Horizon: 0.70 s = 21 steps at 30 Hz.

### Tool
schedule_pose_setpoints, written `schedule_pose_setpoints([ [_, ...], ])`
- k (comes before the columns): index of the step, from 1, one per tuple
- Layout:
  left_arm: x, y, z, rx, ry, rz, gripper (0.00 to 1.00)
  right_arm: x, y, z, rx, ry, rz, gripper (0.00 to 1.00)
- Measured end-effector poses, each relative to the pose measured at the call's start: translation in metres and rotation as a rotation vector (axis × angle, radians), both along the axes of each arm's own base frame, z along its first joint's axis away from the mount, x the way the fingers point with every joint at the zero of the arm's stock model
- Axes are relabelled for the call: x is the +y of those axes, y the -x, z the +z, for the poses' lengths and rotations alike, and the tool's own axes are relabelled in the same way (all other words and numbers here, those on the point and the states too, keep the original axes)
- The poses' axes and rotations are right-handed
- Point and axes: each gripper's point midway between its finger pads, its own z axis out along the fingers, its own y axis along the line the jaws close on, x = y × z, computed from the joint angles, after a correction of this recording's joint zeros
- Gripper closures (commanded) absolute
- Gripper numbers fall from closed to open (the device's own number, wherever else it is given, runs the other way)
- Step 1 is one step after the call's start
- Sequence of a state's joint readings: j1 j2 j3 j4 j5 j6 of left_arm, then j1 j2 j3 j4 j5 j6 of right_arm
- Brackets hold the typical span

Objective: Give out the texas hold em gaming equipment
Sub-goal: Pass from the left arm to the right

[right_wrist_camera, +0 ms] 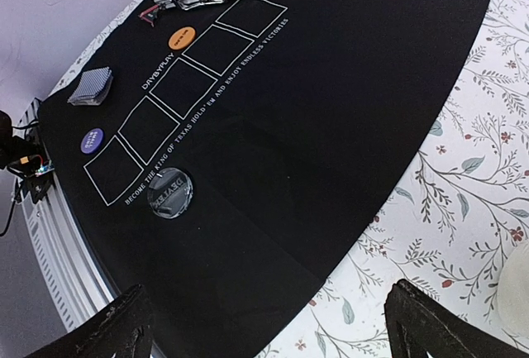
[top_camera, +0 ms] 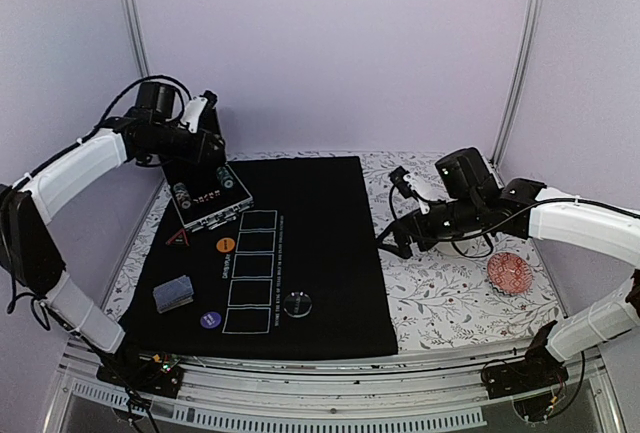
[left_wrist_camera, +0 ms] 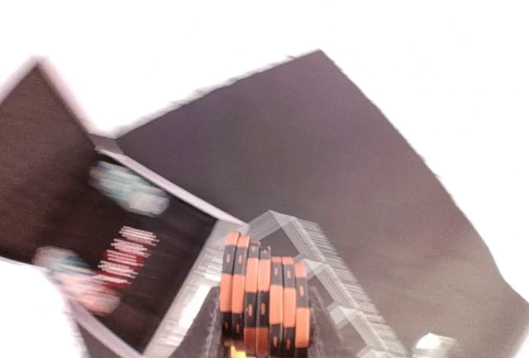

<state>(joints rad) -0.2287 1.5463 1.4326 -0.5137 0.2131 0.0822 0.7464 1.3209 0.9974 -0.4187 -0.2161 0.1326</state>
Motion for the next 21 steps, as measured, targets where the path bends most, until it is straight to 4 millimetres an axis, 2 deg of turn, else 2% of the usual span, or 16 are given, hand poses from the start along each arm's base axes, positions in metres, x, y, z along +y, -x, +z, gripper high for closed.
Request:
schedule_pose_setpoints([
  [2,-0.039,0.031,-0.018,0.078,0.065,-0.075,1.00,0.003,0.002,0.001,0.007,-0.013,0.002,0.01],
  [3,-0.059,0.050,-0.033,0.137,0.091,-0.117,1.00,0.005,0.003,0.002,0.010,-0.017,0.002,0.01],
  [5,-0.085,0.079,-0.061,0.238,0.117,-0.176,1.00,0.010,0.008,0.003,0.013,-0.025,0.014,0.01],
  [6,-0.093,0.097,-0.084,0.322,0.131,-0.193,1.00,0.013,0.011,0.003,0.014,-0.027,0.022,0.01],
  [7,-0.099,0.105,-0.089,0.346,0.131,-0.208,1.00,0.015,0.014,0.003,0.016,-0.030,0.029,0.01],
  [10,-0.101,0.131,-0.129,0.480,0.138,-0.203,1.00,0.023,0.021,0.004,0.021,-0.040,0.044,0.01],
  [13,-0.099,0.142,-0.160,0.576,0.141,-0.183,1.00,0.030,0.023,0.002,0.029,-0.046,0.053,0.01],
  [21,-0.109,0.144,-0.212,0.710,0.165,-0.169,1.00,0.058,0.022,-0.028,0.086,0.008,0.083,0.01],
])
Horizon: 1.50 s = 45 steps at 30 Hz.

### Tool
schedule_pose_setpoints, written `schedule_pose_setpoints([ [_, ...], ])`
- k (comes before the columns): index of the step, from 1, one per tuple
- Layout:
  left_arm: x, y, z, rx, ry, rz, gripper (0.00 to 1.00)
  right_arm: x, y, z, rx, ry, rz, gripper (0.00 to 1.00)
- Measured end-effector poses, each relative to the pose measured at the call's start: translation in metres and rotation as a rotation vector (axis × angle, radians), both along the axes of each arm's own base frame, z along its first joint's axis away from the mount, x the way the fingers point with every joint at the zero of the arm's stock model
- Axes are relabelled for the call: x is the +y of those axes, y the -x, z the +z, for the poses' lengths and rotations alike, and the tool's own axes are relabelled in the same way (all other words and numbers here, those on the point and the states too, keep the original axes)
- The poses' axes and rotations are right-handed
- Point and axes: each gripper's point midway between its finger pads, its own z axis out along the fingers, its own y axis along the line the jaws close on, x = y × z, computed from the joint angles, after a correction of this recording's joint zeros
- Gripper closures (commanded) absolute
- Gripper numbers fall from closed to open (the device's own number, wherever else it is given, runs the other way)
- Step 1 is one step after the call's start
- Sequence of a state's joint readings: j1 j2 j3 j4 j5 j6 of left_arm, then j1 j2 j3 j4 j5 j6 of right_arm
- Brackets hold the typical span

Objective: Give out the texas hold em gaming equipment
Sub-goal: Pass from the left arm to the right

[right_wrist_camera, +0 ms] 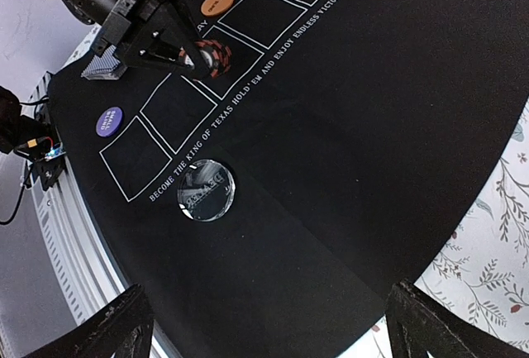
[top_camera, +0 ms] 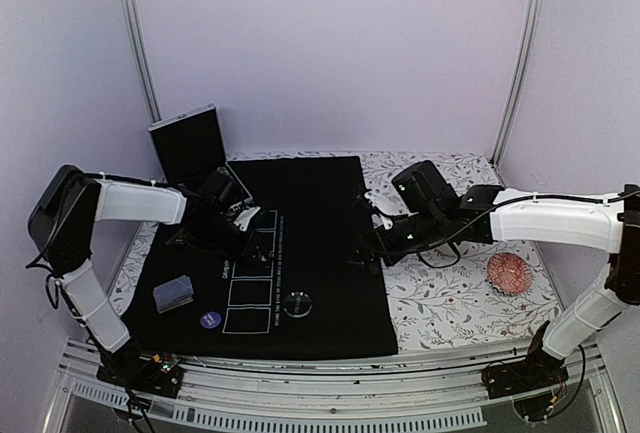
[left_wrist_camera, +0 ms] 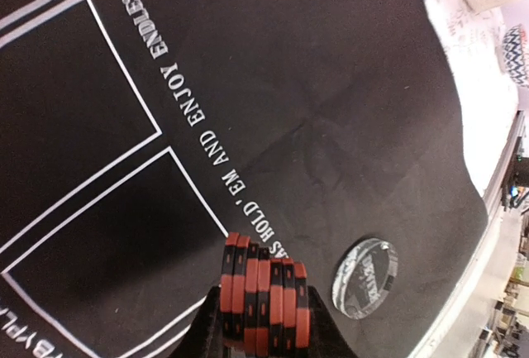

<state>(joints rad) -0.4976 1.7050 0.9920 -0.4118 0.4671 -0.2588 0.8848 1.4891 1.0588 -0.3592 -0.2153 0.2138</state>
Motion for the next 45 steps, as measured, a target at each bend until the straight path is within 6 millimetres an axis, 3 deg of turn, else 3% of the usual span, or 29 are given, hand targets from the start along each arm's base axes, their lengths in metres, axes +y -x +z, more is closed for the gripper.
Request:
schedule_pose_setpoints([
  [3,-0.002,0.002,-0.017,0.042,-0.006,-0.003,1.00,0.014,-0.001,-0.004,0.005,0.009,0.019,0.00],
  [7,-0.003,0.003,-0.029,0.069,-0.005,-0.007,1.00,0.035,-0.003,-0.008,-0.018,0.002,0.056,0.07],
  [12,-0.004,0.000,-0.030,0.081,0.026,-0.006,1.00,0.070,-0.006,-0.015,-0.125,-0.038,0.152,0.13],
  [17,-0.002,-0.001,-0.031,0.103,0.049,-0.002,0.94,0.112,-0.009,-0.018,-0.352,-0.121,0.308,0.13],
  [22,-0.002,-0.001,-0.032,0.112,0.060,-0.002,0.88,0.141,-0.011,-0.050,-0.536,-0.135,0.463,0.22],
  [26,-0.003,-0.002,-0.032,0.122,0.070,-0.002,0.85,0.152,-0.011,-0.081,-0.600,-0.112,0.548,0.25],
  [31,-0.004,-0.006,-0.034,0.134,0.086,-0.005,0.78,0.157,-0.013,-0.099,-0.622,-0.098,0.576,0.25],
  [36,-0.005,-0.011,-0.035,0.135,0.090,-0.003,0.74,0.159,-0.014,-0.096,-0.633,-0.111,0.568,0.24],
  [45,-0.004,-0.009,-0.035,0.142,0.126,-0.001,0.76,0.168,-0.024,-0.084,-0.654,-0.125,0.535,0.24],
])
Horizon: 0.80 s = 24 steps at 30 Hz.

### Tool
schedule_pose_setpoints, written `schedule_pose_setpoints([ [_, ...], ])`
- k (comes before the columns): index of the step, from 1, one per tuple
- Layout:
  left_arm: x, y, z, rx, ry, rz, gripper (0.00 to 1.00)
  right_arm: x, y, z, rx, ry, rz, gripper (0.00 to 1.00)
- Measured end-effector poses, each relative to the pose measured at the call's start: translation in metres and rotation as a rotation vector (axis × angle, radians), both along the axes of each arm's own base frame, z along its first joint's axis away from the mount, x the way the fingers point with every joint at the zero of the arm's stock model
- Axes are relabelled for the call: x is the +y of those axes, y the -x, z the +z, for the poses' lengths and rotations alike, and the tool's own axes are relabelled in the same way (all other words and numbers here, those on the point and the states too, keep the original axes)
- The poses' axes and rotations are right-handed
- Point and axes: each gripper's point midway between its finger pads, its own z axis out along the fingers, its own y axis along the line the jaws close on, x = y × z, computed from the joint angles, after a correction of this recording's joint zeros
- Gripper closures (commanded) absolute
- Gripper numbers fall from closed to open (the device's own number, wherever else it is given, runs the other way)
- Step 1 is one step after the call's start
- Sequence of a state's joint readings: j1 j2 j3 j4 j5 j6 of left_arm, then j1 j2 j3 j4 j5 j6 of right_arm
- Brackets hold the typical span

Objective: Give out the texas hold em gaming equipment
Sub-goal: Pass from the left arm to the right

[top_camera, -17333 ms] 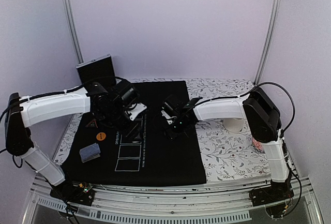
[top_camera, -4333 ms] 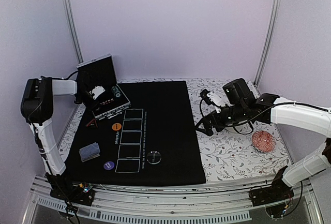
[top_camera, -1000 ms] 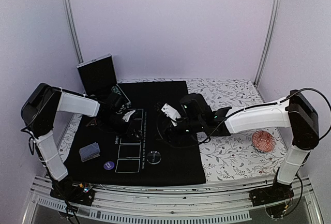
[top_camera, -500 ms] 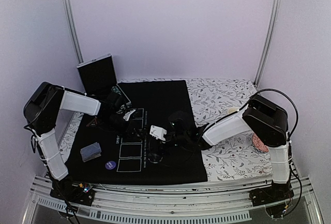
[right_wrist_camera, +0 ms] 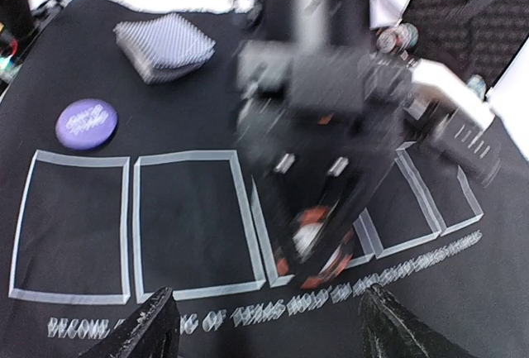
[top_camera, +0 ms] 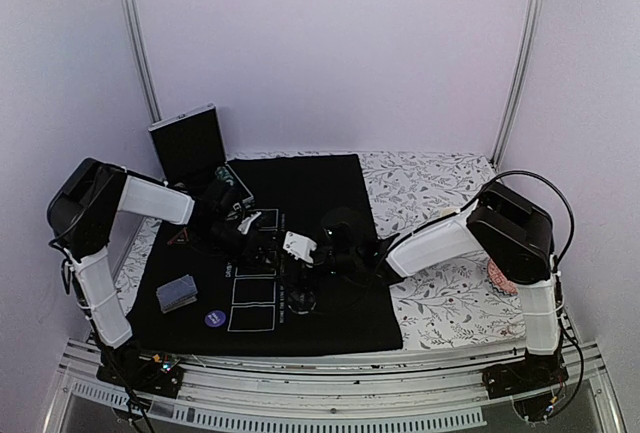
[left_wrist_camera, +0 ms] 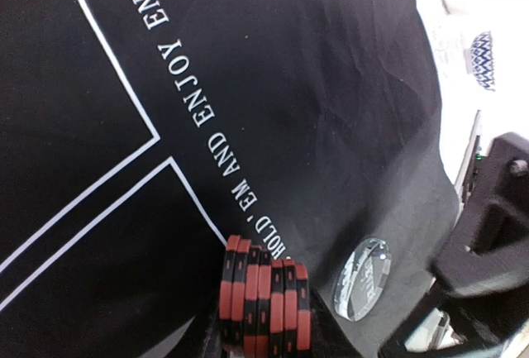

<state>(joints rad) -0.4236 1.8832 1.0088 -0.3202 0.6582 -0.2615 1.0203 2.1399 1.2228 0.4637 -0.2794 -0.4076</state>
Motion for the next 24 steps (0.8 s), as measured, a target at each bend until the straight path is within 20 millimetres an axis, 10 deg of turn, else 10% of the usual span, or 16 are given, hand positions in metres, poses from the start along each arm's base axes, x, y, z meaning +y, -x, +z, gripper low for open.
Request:
schedule_pose_setpoints([
  [24,0.001,0.033,0.018,0.077,0.250,0.174,0.84,0.029,-0.008,-0.007,-0.115,-0.002,0.049,0.32],
])
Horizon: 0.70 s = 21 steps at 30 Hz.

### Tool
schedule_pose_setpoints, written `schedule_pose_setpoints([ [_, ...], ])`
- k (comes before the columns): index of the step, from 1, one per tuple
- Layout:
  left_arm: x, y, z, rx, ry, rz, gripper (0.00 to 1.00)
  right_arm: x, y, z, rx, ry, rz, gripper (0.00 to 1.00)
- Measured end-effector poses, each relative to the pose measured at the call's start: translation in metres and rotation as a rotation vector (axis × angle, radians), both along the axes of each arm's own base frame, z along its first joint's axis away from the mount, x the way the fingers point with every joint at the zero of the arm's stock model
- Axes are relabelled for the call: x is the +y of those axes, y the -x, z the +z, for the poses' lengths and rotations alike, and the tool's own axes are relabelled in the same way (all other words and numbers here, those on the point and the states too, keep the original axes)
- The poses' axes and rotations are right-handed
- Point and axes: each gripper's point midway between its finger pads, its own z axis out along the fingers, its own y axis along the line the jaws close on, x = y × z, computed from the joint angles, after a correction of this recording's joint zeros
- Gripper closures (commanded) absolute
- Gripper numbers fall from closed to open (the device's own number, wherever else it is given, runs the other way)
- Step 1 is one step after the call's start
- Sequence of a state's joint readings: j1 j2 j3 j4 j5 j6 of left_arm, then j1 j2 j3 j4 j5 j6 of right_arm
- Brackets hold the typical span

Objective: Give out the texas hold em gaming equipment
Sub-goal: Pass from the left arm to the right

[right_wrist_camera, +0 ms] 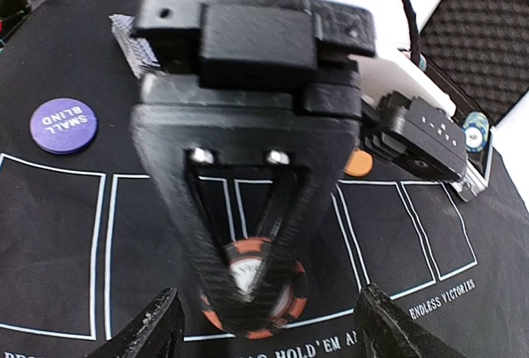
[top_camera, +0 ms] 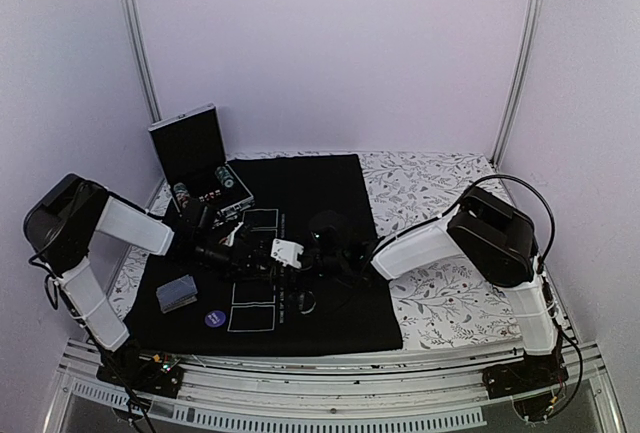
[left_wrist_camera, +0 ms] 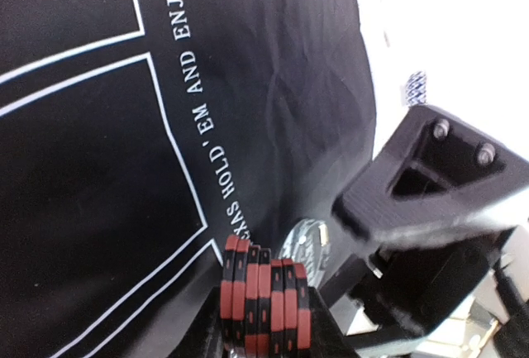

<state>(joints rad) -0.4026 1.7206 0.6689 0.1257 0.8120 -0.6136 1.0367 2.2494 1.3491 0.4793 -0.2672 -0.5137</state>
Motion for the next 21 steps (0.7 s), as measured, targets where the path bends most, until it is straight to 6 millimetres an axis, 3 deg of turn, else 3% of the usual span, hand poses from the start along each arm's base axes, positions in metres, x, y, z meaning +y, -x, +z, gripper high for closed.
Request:
schedule_pose_setpoints([
  [5,0.000,0.004,-0.006,0.035,0.040,0.045,0.84,0.004,0.005,-0.005,0.005,0.006,0.025,0.35],
  [11,0.001,0.006,-0.016,0.071,0.060,0.075,0.83,0.008,0.003,-0.030,0.026,0.058,0.030,0.35],
  [21,-0.001,0.004,-0.017,0.067,0.080,0.075,0.79,0.020,-0.003,-0.032,0.021,0.078,0.048,0.35],
])
